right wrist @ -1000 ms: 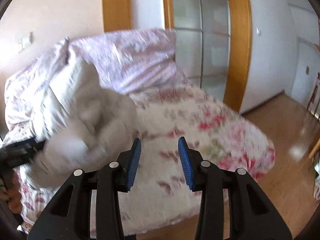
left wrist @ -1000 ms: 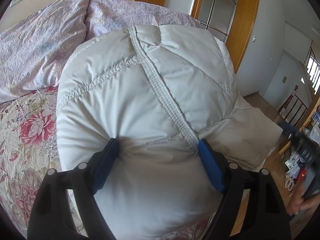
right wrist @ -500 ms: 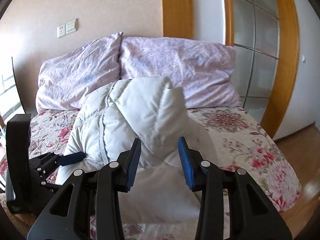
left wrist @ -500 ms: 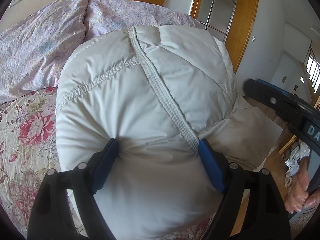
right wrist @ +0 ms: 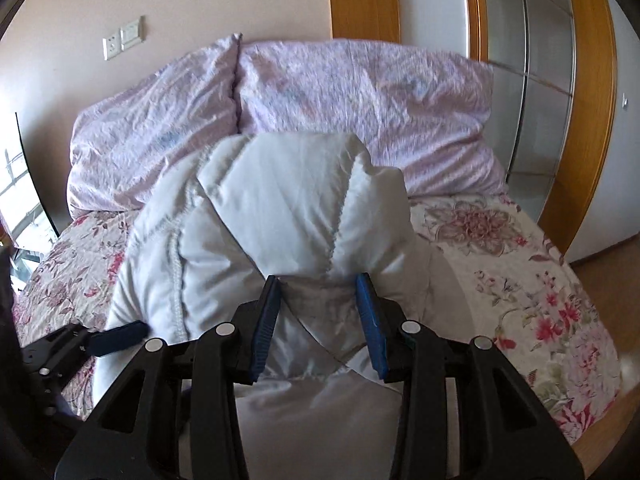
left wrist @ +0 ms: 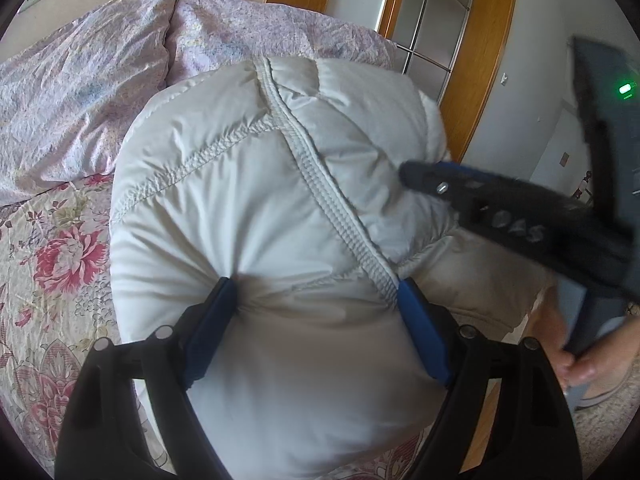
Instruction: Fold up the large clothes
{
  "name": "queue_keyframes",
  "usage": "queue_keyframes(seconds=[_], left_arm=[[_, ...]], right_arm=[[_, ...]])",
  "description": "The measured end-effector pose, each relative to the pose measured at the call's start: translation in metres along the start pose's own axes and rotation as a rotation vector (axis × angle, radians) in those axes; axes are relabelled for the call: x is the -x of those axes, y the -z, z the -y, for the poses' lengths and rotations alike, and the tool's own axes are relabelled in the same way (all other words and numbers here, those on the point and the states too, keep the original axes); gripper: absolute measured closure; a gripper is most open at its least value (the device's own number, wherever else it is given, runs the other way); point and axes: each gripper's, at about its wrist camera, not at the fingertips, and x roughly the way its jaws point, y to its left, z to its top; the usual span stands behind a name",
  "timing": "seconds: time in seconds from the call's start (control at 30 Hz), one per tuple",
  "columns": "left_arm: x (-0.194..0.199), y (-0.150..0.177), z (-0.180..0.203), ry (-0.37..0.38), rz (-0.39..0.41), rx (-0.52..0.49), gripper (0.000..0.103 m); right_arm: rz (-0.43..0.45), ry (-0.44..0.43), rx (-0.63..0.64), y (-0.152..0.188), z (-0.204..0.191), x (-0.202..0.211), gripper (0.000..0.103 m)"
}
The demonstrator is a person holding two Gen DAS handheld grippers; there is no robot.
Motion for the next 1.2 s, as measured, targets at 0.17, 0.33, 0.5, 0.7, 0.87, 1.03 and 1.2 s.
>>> queue_keyframes(seconds=[0.17,0.33,0.5,0.7,0.87,1.03,1.2], left_arm=[[0.0,-0.001,0.003,-0.002,0.006,-0.012,0.021],[-0.001,-0.004,0.004,0.01,0.009,-0.009,0.021],[0.0,-0.009,0.007,0.021,0.018,-0.001,0.021],[0.007,-0.021,0.0,0.025,0.025,0.035,0.021],[0.016,-0.034,-0.014,-0.031,0.049,0.059,0.021],[0.02,-0.045,-0.031,-0.105,0.067,0.079,0.021],[0.014,-0.049,-0.046,-0.164,0.05,0.083,0.021]], right_arm=[[-0.056,-0.023,-0.028,0.007,0.011,-0.022,0.063],[-0.093,-0.06,-0.068,0.013,0.024,-0.041,0.063],[-0.113,-0.089,-0.098,0.019,0.034,-0.055,0.063],[-0.127,-0.1,-0.111,0.024,0.039,-0.063,0.063],[-0.134,-0.102,-0.113,0.026,0.042,-0.067,0.063],[-0.136,-0.099,-0.11,0.026,0.042,-0.069,0.063],[-0.138,-0.099,-0.11,0.026,0.042,-0.07,0.063]])
